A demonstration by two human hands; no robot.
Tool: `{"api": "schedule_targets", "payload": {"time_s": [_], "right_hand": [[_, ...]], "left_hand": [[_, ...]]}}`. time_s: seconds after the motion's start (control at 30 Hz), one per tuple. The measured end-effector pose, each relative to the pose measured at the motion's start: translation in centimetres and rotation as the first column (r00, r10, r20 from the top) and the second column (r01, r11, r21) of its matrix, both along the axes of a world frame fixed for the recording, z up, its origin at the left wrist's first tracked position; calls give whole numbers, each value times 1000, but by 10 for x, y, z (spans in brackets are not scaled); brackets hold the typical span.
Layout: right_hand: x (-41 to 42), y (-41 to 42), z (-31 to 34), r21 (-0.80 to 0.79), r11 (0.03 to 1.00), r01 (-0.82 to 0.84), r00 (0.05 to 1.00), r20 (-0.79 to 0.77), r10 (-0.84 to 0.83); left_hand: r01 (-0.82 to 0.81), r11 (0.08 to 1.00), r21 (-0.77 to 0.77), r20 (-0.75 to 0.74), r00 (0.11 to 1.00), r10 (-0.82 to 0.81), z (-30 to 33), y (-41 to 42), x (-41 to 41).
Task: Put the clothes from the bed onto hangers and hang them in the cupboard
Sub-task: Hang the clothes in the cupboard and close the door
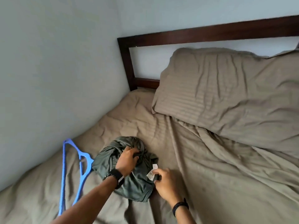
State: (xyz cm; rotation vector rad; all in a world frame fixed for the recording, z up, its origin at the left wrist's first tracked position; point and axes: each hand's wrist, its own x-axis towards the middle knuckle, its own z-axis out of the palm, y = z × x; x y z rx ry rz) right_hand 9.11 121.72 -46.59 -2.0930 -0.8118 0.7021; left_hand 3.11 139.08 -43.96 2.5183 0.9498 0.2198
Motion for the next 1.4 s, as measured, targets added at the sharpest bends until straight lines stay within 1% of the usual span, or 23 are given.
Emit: {"api": "schedule_targets", "payload": {"time_s": [0.07, 0.13, 0.2, 0.23, 0.3, 0.4, 0.47, 0.53, 0.57, 0.6, 0.67, 0.73, 0.77, 0.8, 0.87, 0.9, 0.93, 1.0, 1.1, 1.2, 1.27, 1.33, 1.4], "right_hand": [[-6, 5, -2, -1, 998, 68, 997, -23, -68], [-14, 6, -1, -55, 989, 136, 988, -69, -140], [-25, 8, 8, -84, 969, 233, 956, -164, -244], [-33, 9, 16, -95, 957, 273, 932, -219, -287], [-38, 16, 25, -98, 955, 280, 905, -306, -297], [-56, 34, 28, -38, 922, 386, 877, -295, -379], [-65, 37, 20, 46, 869, 492, 828, -334, -451], [-72, 29, 22, 102, 837, 537, 794, -394, -462], [-74, 24, 25, 122, 836, 536, 798, -396, -454], [-73, 19, 27, 147, 847, 512, 821, -375, -431], [-73, 9, 32, 166, 878, 449, 864, -331, -380], [-73, 6, 37, 161, 895, 416, 883, -305, -356], [-72, 5, 39, 157, 899, 408, 887, -301, -350], [-71, 4, 42, 152, 904, 400, 890, -299, -344], [-69, 1, 46, 145, 905, 401, 876, -351, -332], [-66, 0, 45, 138, 900, 414, 862, -377, -339], [-64, 0, 45, 130, 896, 424, 850, -398, -344], [-60, 0, 45, 114, 897, 427, 841, -415, -347], [-64, 2, 49, 126, 909, 397, 834, -464, -299], [-68, 0, 49, 147, 897, 417, 830, -464, -310], [-68, -4, 45, 145, 885, 443, 828, -444, -342], [-65, -10, 40, 135, 881, 453, 819, -455, -351], [-62, -16, 39, 142, 888, 438, 826, -452, -336]], "left_hand": [[7, 1000, 0, 59, 998, -7, -5, 0, -1], [20, 999, -34, 145, 989, -15, -3, -3, -10], [95, 995, -6, 225, 970, -91, 0, -8, -23], [161, 987, 21, 236, 958, -162, 1, -12, -31], [283, 958, 52, 219, 933, -287, 2, -22, -34], [433, 901, 15, 194, 883, -428, -3, -25, -38], [500, 866, 19, 154, 854, -496, -6, -23, -37], [541, 840, 29, 104, 834, -541, -2, -14, -32], [561, 826, 52, 38, 826, -563, 1, -10, -27], [581, 808, 101, -52, 814, -579, 6, -8, -20], [632, 730, 260, -244, 774, -584, 19, -9, -6], [638, 665, 388, -289, 769, -569, 33, -13, 4], [616, 678, 400, -251, 785, -566, 39, -16, 5], [576, 732, 364, -165, 813, -558, 43, -18, 3], [481, 859, 178, 86, 862, -500, 42, -26, -15], [444, 889, 109, 192, 868, -457, 35, -30, -28], [411, 908, 82, 245, 874, -419, 24, -33, -41], [375, 923, 87, 198, 901, -385, 0, -37, -69], [410, 901, 141, 17, 909, -416, -33, -37, -92], [456, 884, 105, -29, 890, -456, -52, -34, -92], [465, 880, 97, 31, 882, -469, -51, -32, -89], [439, 895, 73, 170, 879, -445, -42, -32, -84], [410, 912, 7, 262, 880, -397, -23, -30, -75]]}}
